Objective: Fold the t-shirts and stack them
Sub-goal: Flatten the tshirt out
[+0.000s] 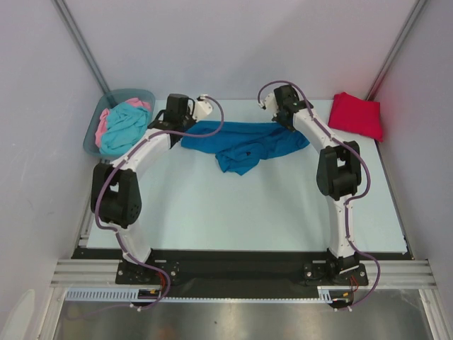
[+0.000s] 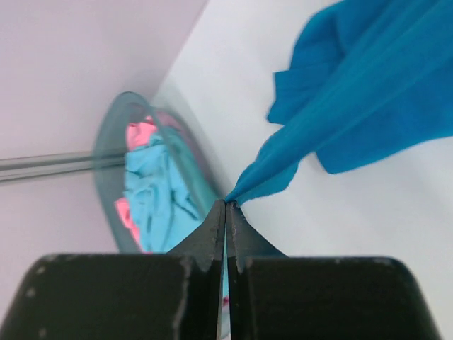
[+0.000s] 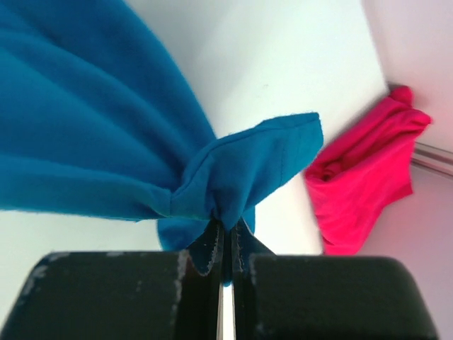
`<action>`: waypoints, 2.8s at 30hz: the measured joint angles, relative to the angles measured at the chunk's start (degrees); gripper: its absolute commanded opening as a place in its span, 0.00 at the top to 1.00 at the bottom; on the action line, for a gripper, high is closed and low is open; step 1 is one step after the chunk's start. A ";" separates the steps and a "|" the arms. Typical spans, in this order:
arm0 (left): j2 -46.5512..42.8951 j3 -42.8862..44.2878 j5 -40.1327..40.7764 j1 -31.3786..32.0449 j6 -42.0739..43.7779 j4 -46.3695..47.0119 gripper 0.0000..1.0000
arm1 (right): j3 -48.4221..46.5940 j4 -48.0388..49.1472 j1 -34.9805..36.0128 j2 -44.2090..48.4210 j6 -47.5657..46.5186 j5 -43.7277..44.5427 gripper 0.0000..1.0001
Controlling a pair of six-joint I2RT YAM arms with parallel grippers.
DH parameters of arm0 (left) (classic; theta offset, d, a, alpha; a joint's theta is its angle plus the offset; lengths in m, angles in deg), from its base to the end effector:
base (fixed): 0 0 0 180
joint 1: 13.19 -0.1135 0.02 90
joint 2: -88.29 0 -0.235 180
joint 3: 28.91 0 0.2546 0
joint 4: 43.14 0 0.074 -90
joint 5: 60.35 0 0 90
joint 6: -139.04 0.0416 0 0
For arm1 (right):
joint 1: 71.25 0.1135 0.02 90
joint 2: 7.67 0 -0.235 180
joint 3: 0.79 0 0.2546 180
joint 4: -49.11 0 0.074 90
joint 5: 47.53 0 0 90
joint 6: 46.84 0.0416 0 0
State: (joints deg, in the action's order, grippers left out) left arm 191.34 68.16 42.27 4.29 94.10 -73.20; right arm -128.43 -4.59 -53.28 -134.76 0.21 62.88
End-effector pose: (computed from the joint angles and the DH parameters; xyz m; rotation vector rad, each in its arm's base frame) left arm 0.4023 -0.1172 0.2485 1.0482 1.9674 0.5091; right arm 0.4649 0.1355 0.2130 -1.1471 2.2485 -0.6244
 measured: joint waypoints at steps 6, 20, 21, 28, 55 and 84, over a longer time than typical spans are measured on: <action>-0.17 -0.07 5.18 -0.22 3.74 1.97 1.00 | -1.75 -8.00 0.70 0.00 0.92 -7.61 1.00; 2.86 2.49 11.67 -1.62 6.62 2.23 1.00 | -13.49 -32.68 1.46 -1.99 -4.15 -34.86 0.32; 2.97 2.84 11.78 -1.62 6.78 2.23 1.00 | -11.78 -33.27 1.62 -2.01 -5.11 -35.17 0.29; 4.24 6.29 12.94 -1.79 8.04 2.43 1.00 | -8.33 -36.00 2.10 -2.62 -4.66 -35.87 0.23; 4.59 7.06 13.84 -1.90 8.13 2.56 1.00 | -5.03 -20.83 -8.28 -3.58 8.85 -35.30 0.49; 4.63 7.56 14.91 -1.46 10.58 2.12 1.00 | -0.70 -19.10 -13.75 -6.62 14.97 -49.57 0.48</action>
State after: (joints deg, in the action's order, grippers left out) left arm 195.97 75.72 57.18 2.82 104.68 -71.08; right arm -129.13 -23.69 -67.03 -141.38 15.18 13.30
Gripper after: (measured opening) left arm 0.006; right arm 0.530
